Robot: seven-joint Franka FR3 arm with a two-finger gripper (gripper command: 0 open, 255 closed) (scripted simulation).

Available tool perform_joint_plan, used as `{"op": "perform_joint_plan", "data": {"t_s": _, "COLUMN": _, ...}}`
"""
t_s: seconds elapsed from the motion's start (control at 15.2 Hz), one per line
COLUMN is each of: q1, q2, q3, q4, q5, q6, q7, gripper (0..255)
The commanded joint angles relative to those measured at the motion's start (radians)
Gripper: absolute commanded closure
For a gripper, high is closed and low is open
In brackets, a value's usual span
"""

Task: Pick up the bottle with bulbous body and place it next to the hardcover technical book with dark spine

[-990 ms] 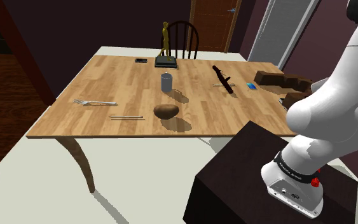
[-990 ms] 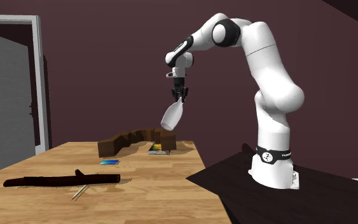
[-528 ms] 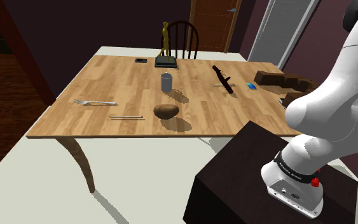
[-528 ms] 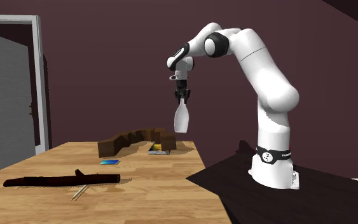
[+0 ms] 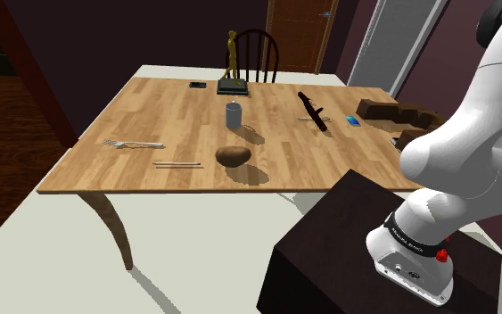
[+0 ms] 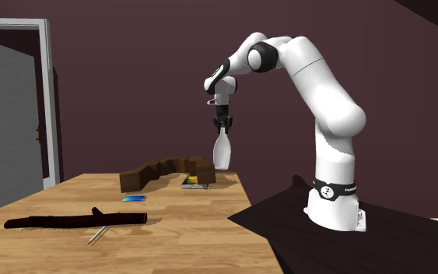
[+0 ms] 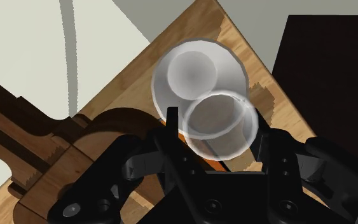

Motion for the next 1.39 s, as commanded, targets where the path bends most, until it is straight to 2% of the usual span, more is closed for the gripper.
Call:
{"op": "perform_joint_plan", "data": {"t_s": 0.0, "q1": -0.001, "q2": 0.007, "q3": 0.004, "q4": -0.018, "q5": 0.007, "q6": 0.024, "q7": -0.005, "gripper": 255}}
{"op": "perform_joint_plan", "data": {"t_s": 0.2, "q1": -0.002, "q2": 0.018, "q3": 0.010, "q4": -0.039, "q5": 0.016, "q6": 0.052, "q7": -0.010, "gripper": 255}}
{"op": "perform_joint_plan", "data": {"t_s": 0.66, "q1": -0.002, "q2": 0.018, "q3": 0.010, "q4": -0.039, "q5": 0.016, "q6": 0.052, "q7": -0.010, "gripper": 255}}
{"op": "perform_joint_plan", "data": {"t_s": 0.73, "q1": -0.002, "q2": 0.018, "q3": 0.010, "q4": -0.039, "q5": 0.016, "q6": 0.052, "q7": -0.010, "gripper": 0}}
{"op": "perform_joint_plan", "data": {"t_s": 1.06, "q1": -0.002, "q2": 0.018, "q3": 0.010, "q4": -0.039, "q5": 0.016, "q6": 0.052, "q7": -0.010, "gripper": 0}}
{"op": "perform_joint_plan", "data": {"t_s": 1.32, "q1": 0.001, "q2": -0.017, "q3": -0.009, "q4": 0.046, "q5": -0.015, "q6": -0.056, "q7": 0.011, "gripper": 0}}
